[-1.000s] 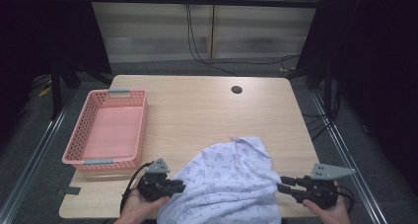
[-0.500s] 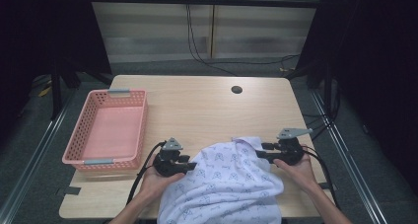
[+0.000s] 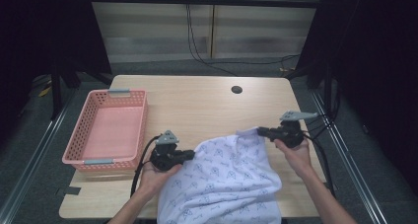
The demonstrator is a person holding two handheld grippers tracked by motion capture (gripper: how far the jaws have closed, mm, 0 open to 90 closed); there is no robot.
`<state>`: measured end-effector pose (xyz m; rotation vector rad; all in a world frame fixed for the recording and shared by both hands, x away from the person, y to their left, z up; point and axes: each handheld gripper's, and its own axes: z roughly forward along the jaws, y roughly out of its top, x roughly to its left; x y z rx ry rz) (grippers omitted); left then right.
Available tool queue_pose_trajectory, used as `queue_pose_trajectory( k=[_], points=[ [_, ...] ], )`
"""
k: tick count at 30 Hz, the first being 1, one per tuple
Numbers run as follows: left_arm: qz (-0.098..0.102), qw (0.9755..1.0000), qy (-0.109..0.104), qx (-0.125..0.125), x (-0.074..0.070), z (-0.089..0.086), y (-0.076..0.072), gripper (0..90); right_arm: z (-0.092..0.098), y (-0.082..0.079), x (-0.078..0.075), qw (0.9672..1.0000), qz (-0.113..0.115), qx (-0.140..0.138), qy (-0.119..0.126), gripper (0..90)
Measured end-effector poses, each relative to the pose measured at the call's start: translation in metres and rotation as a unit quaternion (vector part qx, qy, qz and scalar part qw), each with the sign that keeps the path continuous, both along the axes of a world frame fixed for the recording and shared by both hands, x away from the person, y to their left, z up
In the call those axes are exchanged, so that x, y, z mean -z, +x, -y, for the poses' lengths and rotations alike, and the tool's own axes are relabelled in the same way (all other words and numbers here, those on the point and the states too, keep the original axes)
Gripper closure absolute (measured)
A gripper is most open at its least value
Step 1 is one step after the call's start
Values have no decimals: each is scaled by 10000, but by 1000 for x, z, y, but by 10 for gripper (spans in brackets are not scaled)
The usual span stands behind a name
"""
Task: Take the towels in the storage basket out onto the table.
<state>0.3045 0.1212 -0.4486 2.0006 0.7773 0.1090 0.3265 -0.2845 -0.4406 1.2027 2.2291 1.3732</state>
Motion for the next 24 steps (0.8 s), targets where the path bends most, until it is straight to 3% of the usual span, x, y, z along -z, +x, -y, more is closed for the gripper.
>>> queue_pose_trajectory(
  k=[2, 3, 5, 7, 8, 10, 12, 15, 17, 19, 21, 22, 23, 24],
  points=[
    [273, 9993, -233, -66, -25, -8, -3, 864, 9, 1, -26, 9993, 308, 123, 170, 879],
    [529, 9982, -250, -122, -40, -12, -7, 864, 14, 0, -40, 9984, 459, 152, 298, 879],
    [781, 9959, -403, -208, -59, -19, -14, 863, 20, -4, -64, 9961, 736, 198, 454, 879],
    [905, 9946, -470, -204, -67, -22, -22, 862, 25, -11, -79, 9933, 927, 207, 658, 879],
    [869, 9952, -451, -29, -67, -22, -26, 861, 26, -16, -80, 9932, 934, 258, 643, 878],
    [634, 9977, -168, 188, -55, -19, -36, 860, 26, -27, -70, 9955, 780, 202, 497, 878],
    [338, 9981, 94, 505, -31, -13, -46, 857, 25, -39, -48, 9982, 480, 193, 304, 878],
    [-278, 9956, 199, 872, 6, -8, -60, 851, 25, -57, -5, 9998, -63, 89, 134, 878],
    [-609, 9909, 342, 1150, 24, -6, -68, 834, 24, -71, 18, 9992, -398, -13, 23, 874],
    [-767, 9884, 283, 1282, 29, -7, -72, 783, 25, -84, 30, 9980, -632, -71, -61, 862],
    [-748, 9891, 250, 1242, 27, -8, -71, 693, 25, -89, 31, 9977, -661, -107, -116, 841],
    [-649, 9914, 175, 1125, 22, -9, -66, 693, 26, -94, 30, 9977, -638, -149, -158, 779],
    [-499, 9937, -24, 999, 16, -8, -57, 686, 27, -102, 25, 9987, -457, -94, -223, 662],
    [-499, 9937, -24, 999, 16, -8, -57, 688, 27, -103, 23, 9991, -378, -73, -198, 627]
  ],
)
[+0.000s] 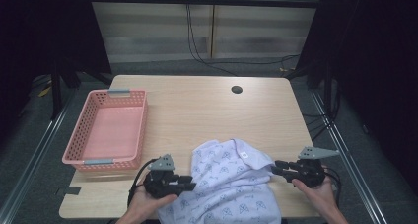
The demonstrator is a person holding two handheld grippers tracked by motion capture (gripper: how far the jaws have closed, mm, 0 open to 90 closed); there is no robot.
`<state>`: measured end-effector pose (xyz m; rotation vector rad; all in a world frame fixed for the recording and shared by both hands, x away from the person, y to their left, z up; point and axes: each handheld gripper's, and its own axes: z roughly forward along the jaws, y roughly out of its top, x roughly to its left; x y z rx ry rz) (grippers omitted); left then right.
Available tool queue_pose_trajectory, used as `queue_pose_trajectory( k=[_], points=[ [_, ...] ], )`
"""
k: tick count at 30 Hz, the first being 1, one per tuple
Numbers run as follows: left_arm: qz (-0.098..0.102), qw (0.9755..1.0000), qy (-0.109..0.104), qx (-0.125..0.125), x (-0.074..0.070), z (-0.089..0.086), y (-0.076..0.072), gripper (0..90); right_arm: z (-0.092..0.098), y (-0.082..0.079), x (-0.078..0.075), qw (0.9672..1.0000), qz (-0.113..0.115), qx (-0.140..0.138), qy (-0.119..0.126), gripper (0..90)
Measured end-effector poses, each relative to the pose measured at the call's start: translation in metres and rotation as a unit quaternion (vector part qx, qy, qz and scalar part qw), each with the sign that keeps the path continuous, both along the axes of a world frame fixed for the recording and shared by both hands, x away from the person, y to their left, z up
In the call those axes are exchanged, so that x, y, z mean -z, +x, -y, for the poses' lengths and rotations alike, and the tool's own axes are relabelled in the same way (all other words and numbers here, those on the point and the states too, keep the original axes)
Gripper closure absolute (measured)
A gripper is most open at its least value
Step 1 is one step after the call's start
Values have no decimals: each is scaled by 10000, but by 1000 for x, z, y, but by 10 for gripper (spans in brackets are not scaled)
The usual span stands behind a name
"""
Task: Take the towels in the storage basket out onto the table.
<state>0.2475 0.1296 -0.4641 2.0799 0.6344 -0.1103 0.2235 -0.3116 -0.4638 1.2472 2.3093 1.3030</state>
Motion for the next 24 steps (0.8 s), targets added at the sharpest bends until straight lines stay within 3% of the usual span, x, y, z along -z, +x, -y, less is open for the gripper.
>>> queue_pose_trajectory(
  k=[1, 3, 6, 9, 11, 14, 17, 18, 21, 22, 24],
  points=[
    [113, 9998, -120, -136, -4, 5, 13, 697, 1, 0, -2, 10000, 49, -5, 84, 602],
    [252, 9994, -28, -215, -3, 12, 27, 700, 0, 3, -7, 9997, 159, 44, 156, 586],
    [159, 9987, -96, -470, 7, 22, 51, 681, -9, 9, -15, 9991, 305, -90, 262, 568],
    [-5, 9989, 250, -387, 22, 33, 63, 654, -19, 18, -15, 9979, 242, -353, 480, 565],
    [-39, 9985, 496, -233, 27, 39, 60, 704, -32, 23, -9, 9962, 104, -667, 545, 540],
    [-162, 9973, 708, 87, 34, 43, 51, 830, -44, 24, 2, 9952, -76, -910, 362, 497],
    [-227, 9969, 741, 102, 36, 43, 46, 858, -50, 25, 10, 9950, -237, -955, 182, 476],
    [-253, 9965, 775, 174, 35, 42, 39, 865, -52, 26, 14, 9954, -280, -911, 73, 502],
    [-430, 9966, 696, 135, 36, 38, 30, 865, -50, 27, 15, 9960, -284, -837, 122, 624],
    [-487, 9963, 693, 138, 35, 37, 27, 866, -50, 27, 16, 9960, -326, -828, 130, 739],
    [-478, 9963, 666, 262, 36, 35, 16, 866, -53, 26, 20, 9944, -431, -961, 118, 867]
  ],
)
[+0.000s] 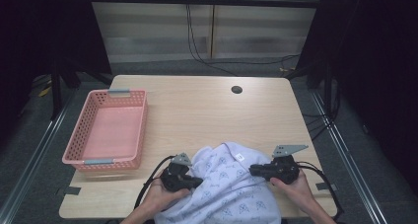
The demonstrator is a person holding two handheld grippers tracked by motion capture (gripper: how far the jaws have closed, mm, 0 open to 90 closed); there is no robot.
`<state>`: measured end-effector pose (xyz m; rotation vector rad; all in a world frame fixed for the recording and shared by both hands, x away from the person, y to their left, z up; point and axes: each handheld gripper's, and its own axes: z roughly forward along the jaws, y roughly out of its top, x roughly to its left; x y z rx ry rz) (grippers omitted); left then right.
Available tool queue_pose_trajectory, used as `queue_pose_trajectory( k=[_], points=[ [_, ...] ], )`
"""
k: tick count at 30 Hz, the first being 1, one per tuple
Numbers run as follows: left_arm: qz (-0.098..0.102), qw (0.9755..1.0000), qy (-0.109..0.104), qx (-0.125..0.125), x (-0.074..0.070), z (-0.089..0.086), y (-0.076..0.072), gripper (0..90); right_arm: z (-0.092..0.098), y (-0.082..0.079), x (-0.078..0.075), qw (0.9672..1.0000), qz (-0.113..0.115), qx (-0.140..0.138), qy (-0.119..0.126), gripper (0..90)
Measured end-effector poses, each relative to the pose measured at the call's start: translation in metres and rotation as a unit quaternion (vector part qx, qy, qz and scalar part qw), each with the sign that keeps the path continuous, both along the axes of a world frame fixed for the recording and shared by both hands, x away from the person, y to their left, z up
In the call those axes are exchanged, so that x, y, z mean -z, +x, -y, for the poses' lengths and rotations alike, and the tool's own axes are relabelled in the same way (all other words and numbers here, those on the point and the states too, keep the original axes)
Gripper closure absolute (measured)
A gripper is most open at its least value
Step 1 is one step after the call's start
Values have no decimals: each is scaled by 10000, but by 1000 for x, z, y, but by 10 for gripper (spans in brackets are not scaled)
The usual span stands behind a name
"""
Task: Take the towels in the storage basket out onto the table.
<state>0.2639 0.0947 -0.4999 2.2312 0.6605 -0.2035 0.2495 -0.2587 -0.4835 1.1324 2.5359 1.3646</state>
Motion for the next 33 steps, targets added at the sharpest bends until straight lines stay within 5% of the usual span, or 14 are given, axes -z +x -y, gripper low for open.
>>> queue_pose_trajectory(
  k=[3, 7, 10, 12, 17, 20, 23, 27, 31, 33],
  points=[
    [-38, 10000, 39, 83, -2, -4, -9, 862, -2, -3, -3, 9999, 36, -112, 37, 900],
    [10, 9993, -338, -141, -8, -11, 1, 753, 11, -4, -18, 9990, 300, 128, 321, 900],
    [344, 9972, -515, -425, -19, -13, 16, 741, 24, -7, -28, 9972, 482, 344, 464, 900],
    [605, 9949, -450, -670, -22, -12, 30, 734, 34, -8, -35, 9954, 592, 496, 574, 900],
    [601, 9908, -213, -1197, -11, -11, 57, 686, 52, -10, -45, 9906, 831, 836, 702, 900],
    [634, 9896, 131, -1284, -5, -10, 58, 667, 61, -10, -47, 9885, 930, 970, 693, 900],
    [497, 9899, 22, -1330, -6, -11, 56, 633, 74, -11, -52, 9839, 1047, 1205, 799, 900],
    [501, 9920, 183, -1147, 0, -5, 54, 598, 84, -12, -56, 9783, 1162, 1465, 889, 900],
    [755, 9923, 403, -900, -1, 0, 49, 867, 85, -12, -58, 9767, 1196, 1535, 908, 900],
    [797, 9913, 171, -1029, -7, -3, 48, 874, 85, -11, -60, 9759, 1229, 1555, 912, 900]
  ],
)
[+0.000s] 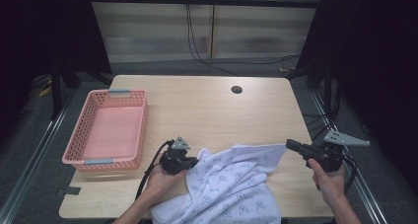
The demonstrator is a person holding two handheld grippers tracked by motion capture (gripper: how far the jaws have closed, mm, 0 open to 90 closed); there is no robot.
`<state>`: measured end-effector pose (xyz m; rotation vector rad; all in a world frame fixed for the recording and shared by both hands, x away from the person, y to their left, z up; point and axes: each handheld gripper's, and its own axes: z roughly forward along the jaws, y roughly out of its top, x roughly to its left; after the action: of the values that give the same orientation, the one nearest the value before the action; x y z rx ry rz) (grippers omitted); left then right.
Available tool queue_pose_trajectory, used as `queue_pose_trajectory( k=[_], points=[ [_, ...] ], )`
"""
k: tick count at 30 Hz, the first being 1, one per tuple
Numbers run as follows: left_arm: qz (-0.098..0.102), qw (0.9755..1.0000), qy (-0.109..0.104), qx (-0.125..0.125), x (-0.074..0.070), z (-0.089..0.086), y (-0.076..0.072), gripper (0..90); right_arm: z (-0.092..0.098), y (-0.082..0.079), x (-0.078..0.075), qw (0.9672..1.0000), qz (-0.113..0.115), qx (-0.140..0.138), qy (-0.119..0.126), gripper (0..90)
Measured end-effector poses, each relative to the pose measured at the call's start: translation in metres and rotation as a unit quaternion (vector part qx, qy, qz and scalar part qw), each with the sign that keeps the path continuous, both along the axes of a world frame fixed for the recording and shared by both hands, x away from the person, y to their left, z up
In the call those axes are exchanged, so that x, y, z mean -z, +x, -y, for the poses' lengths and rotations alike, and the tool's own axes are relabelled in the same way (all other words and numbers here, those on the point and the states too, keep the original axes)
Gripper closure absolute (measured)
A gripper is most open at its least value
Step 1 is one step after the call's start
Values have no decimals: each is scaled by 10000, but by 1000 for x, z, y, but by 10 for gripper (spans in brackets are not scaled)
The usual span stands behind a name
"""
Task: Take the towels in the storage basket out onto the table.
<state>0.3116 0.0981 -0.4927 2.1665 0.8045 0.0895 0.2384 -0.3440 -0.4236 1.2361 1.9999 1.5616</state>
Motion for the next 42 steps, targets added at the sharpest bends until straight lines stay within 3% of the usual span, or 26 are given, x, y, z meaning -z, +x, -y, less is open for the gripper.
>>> queue_pose_trajectory(
  k=[1, 3, 5, 6, 7, 8, 9, 12, 13, 15, 20, 21, 23, 25, 28, 30, 31, 33, 36, 39, 40, 41, 42],
  points=[
    [9, 9999, -123, -59, -5, -3, 1, 875, 1, 1, -2, 10000, 20, 8, 21, 900],
    [257, 9984, -425, -271, -22, -15, -1, 875, 4, 2, -7, 9999, 103, 90, 8, 900],
    [509, 9951, -732, -433, -41, -28, -3, 875, 13, 2, -16, 9994, 219, 228, 114, 900],
    [509, 9951, -732, -433, -41, -28, -3, 875, 16, 2, -19, 9992, 263, 269, 143, 900],
    [641, 9923, -971, -424, -54, -36, -6, 875, 16, 2, -19, 9992, 263, 269, 143, 900],
    [700, 9908, -1072, -434, -61, -40, -8, 875, 20, 3, -22, 9990, 294, 242, 226, 900],
    [739, 9907, -1081, -364, -68, -42, -12, 874, 17, 5, -21, 9995, 226, 49, 211, 900],
    [807, 9913, -1025, -175, -68, -39, -21, 871, 2, 10, -9, 9999, 9, -159, 28, 877],
    [754, 9922, -982, -140, -65, -36, -23, 867, -4, 13, -4, 9998, -107, -187, 0, 808],
    [558, 9959, -708, -24, -50, -29, -26, 858, -17, 23, 9, 9988, -340, -269, -223, 758],
    [220, 9982, -500, 227, -25, -25, -26, 795, -37, 46, 31, 9940, -696, -424, -729, 652],
    [235, 9986, -430, 211, -24, -24, -27, 784, -40, 52, 35, 9929, -737, -389, -846, 644],
    [202, 9980, -547, 236, -26, -24, -24, 760, -44, 63, 44, 9910, -847, -378, -968, 613],
    [355, 9979, -521, 127, -29, -24, -19, 730, -47, 74, 51, 9888, -957, -297, -1106, 589],
    [261, 9979, -589, 35, -28, -24, -6, 672, -50, 86, 60, 9869, -1046, -274, -1198, 568],
    [221, 9970, -719, 199, -26, -19, 1, 640, -51, 93, 65, 9864, -1095, -255, -1199, 556],
    [165, 9973, -687, 189, -24, -15, 4, 632, -51, 95, 67, 9856, -1129, -208, -1244, 544],
    [11, 9978, -577, 325, -18, -5, 7, 586, -52, 100, 73, 9846, -1181, -243, -1265, 542],
    [-9, 9982, -240, 542, -11, 4, 4, 559, -56, 100, 77, 9834, -1239, -311, -1286, 556],
    [-55, 9983, -76, 576, -8, 7, 2, 585, -59, 100, 80, 9829, -1317, -387, -1224, 592],
    [-54, 9981, -44, 620, -7, 6, 1, 631, -61, 100, 81, 9824, -1328, -401, -1250, 642],
    [-17, 9982, -17, 599, -6, 4, 0, 760, -61, 99, 81, 9818, -1361, -447, -1246, 740],
    [25, 9985, -79, 534, -7, 1, -1, 826, -62, 98, 80, 9823, -1291, -442, -1281, 804]
  ],
)
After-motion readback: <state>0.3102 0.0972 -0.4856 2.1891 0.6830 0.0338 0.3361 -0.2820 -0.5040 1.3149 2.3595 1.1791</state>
